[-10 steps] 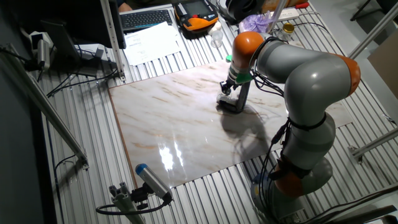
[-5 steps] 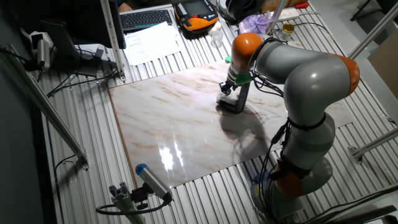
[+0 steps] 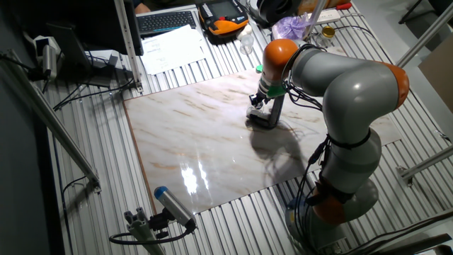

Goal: Screw the lid onto the jar

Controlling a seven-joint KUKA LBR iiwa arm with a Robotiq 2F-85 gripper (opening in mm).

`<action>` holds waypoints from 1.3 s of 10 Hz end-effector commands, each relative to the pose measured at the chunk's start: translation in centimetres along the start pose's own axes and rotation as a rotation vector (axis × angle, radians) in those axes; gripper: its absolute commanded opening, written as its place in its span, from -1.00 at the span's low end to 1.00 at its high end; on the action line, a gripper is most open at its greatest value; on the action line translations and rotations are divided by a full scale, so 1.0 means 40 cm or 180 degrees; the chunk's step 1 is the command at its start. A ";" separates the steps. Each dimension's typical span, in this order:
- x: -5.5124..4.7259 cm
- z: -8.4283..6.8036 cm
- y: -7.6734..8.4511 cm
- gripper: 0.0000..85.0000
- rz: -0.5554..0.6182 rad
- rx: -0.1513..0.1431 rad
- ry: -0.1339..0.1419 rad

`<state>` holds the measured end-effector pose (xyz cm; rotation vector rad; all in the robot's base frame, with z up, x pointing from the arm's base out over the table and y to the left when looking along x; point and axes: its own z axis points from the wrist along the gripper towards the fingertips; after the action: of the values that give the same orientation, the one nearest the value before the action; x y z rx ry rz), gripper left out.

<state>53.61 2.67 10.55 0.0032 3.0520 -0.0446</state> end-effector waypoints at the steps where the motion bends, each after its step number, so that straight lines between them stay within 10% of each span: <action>1: 0.000 0.000 -0.002 0.20 0.0001 0.0000 0.0000; 13: -0.004 0.000 -0.009 0.20 0.0005 -0.0039 0.0004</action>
<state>53.76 2.33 10.59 0.0040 3.0536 -0.0254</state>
